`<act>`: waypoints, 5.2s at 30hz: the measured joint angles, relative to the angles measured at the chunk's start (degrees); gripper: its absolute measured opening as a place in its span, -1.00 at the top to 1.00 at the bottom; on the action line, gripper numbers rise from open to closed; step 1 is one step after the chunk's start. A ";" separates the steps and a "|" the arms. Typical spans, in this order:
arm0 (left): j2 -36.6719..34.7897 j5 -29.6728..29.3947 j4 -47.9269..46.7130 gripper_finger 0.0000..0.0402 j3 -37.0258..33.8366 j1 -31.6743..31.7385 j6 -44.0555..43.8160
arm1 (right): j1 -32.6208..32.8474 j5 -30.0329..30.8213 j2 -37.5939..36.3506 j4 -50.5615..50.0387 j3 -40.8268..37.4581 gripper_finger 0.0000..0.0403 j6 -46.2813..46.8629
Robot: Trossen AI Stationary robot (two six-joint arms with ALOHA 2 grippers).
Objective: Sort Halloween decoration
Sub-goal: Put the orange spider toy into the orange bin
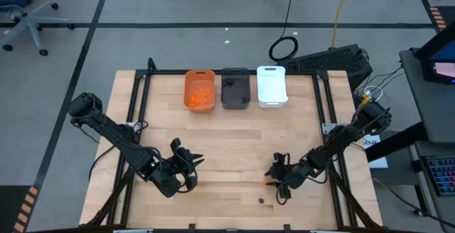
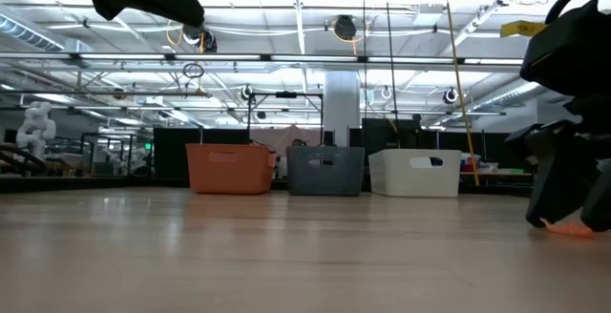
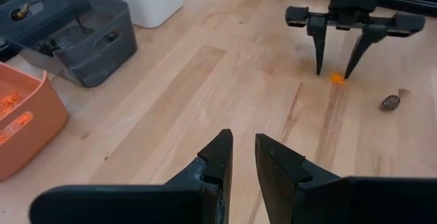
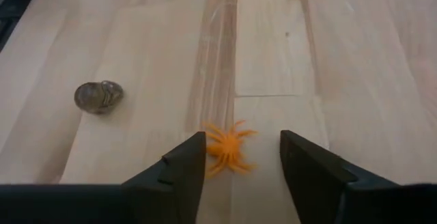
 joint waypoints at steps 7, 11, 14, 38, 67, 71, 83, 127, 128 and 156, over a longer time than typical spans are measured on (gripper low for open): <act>0.00 0.00 0.08 0.67 0.00 -0.01 0.00 | 0.09 0.05 1.74 0.13 0.07 0.54 -0.03; -0.02 0.00 0.09 0.67 0.00 -0.01 -0.02 | 0.13 -0.31 1.78 0.19 0.07 0.84 -1.44; 0.00 0.00 0.09 0.67 0.00 -0.01 0.00 | 0.17 -1.18 1.80 1.07 0.07 0.97 -3.37; 6.43 3.34 33.01 0.67 -0.04 5.93 20.46 | -1.75 19.69 -8.64 25.08 -0.11 1.00 -41.42; 25.29 5.88 72.87 -0.05 0.00 10.30 34.88 | -1.68 19.32 -8.62 27.32 -0.11 1.00 -33.39; 28.02 7.22 76.60 -0.05 0.00 11.69 35.00 | -1.68 17.85 -8.62 27.30 -0.09 1.00 -33.37; 31.67 17.07 81.11 -0.05 0.72 13.21 34.97 | -1.66 17.69 -8.63 27.32 -0.09 1.00 -34.13; 36.06 11.30 77.40 0.53 8.94 10.28 40.57 | -1.64 17.85 -8.66 25.40 -0.04 1.00 -32.50; 36.06 11.19 77.41 0.57 8.92 10.28 40.55 | -1.64 17.85 -8.66 25.40 -0.04 1.00 -32.50; 22.14 8.52 52.64 1.00 8.74 8.28 43.56 | 1.64 15.13 -14.71 10.73 -0.06 0.18 -26.84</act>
